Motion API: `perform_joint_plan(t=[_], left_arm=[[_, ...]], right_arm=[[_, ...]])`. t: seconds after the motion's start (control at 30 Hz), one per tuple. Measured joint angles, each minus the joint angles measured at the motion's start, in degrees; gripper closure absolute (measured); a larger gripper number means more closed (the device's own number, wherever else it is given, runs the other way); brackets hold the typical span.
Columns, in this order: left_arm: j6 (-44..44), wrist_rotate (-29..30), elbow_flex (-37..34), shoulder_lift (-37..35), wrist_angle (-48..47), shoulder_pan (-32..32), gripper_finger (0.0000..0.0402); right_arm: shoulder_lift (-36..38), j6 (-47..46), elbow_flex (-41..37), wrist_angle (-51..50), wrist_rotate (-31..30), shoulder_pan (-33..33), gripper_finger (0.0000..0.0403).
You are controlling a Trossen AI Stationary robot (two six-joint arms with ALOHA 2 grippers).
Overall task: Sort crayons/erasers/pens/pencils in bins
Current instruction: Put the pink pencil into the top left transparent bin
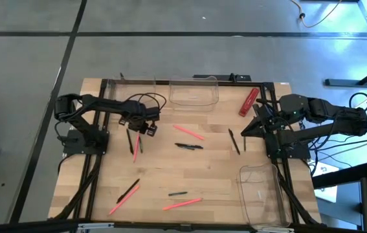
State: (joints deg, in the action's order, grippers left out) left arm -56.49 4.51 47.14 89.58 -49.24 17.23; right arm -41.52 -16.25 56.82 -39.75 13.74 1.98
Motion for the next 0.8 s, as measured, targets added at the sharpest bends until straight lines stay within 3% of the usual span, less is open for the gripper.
perform_joint_plan(t=[0.8], left_arm=[[-1.44, 0.35, -4.43, -0.22, 5.10, -0.07, 0.0330]], right_arm=[[0.02, -0.17, -0.02, 0.00, -0.11, 0.00, 0.0382]])
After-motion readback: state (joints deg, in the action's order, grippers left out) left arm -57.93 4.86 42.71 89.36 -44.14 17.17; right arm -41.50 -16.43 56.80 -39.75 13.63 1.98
